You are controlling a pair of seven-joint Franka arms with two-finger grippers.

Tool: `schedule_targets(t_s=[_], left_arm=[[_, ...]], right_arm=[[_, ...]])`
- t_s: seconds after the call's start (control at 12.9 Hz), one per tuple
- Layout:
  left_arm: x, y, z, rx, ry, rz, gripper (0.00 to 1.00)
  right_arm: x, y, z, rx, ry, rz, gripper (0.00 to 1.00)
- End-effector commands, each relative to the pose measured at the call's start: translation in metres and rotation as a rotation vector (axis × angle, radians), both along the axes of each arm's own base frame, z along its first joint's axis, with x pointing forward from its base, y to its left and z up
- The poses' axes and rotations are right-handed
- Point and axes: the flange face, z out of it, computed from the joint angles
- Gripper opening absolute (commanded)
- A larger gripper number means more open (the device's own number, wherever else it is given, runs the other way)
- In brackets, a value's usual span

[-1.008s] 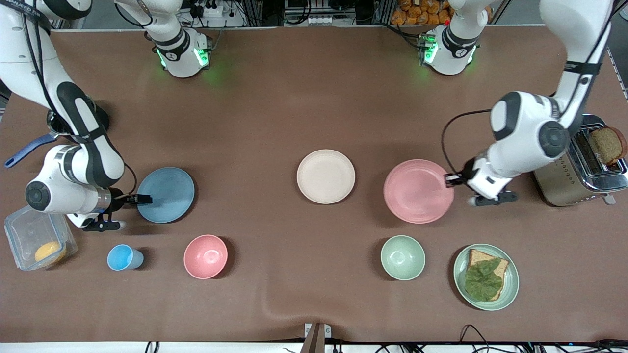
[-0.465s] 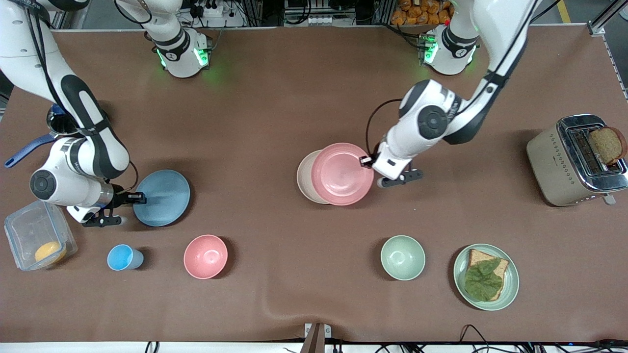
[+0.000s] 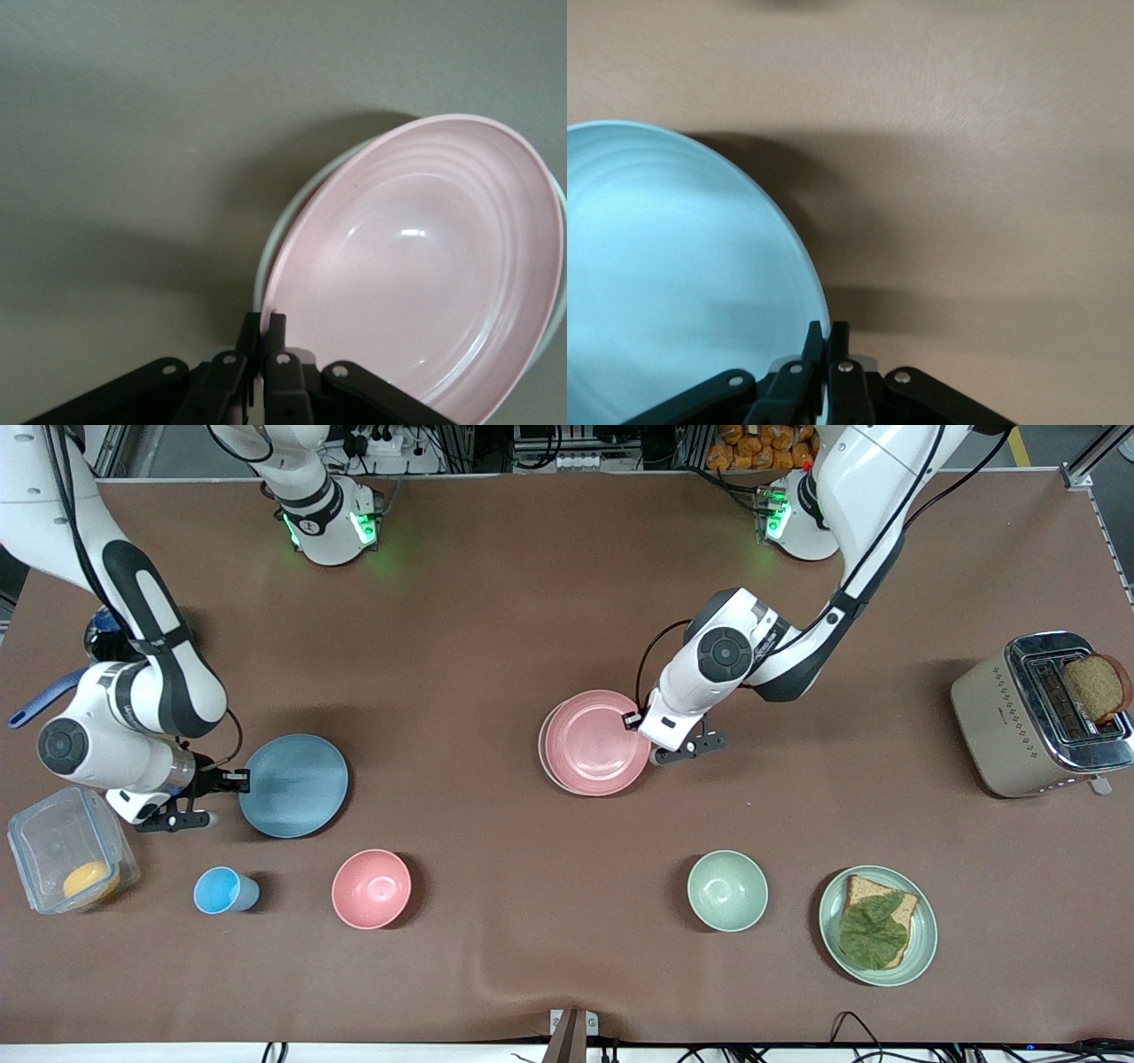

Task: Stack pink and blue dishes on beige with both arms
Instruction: 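Release the pink plate and withdraw the left gripper while the right gripper lifts, then carry the blue plate over the pink plate with the right gripper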

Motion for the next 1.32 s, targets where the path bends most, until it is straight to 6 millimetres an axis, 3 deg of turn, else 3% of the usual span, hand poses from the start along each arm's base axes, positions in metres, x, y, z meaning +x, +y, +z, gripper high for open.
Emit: schedule_targets(t_s=[0.0, 0.16, 0.31, 0.47, 0.54, 0.78, 1.09, 1.24], left_arm=[[0.003, -0.013, -0.003, -0.009, -0.024, 0.005, 0.00], [0.001, -0.020, -0.003, -0.013, -0.023, 0.009, 0.00], [0.008, -0.019, 0.004, -0.017, -0.034, 0.036, 1.00], [0.024, -0.013, 0.035, -0.027, -0.075, 0.082, 1.00], [0.034, -0.001, 0.065, -0.020, -0.112, 0.104, 1.00], [0.061, 0.073, 0.172, 0.086, -0.240, 0.155, 1.00], [0.068, 0.174, 0.289, 0.277, -0.224, 0.018, 1.00], [0.073, 0.190, 0.340, 0.285, -0.222, 0.030, 1.00]], right_arm=[[-0.011, 0.005, 0.035, -0.032, -0.006, 0.020, 0.00], [-0.013, 0.023, 0.059, -0.039, 0.004, 0.046, 0.00], [-0.012, 0.049, 0.075, -0.042, 0.005, 0.068, 0.00], [-0.012, 0.070, 0.082, -0.048, 0.002, 0.047, 0.00], [-0.011, 0.085, 0.085, -0.049, -0.001, 0.040, 0.00], [-0.011, 0.128, 0.091, -0.055, -0.008, -0.033, 0.00], [-0.015, 0.186, 0.101, 0.037, 0.019, -0.121, 0.00], [-0.018, 0.224, 0.115, 0.094, 0.037, -0.169, 0.00]])
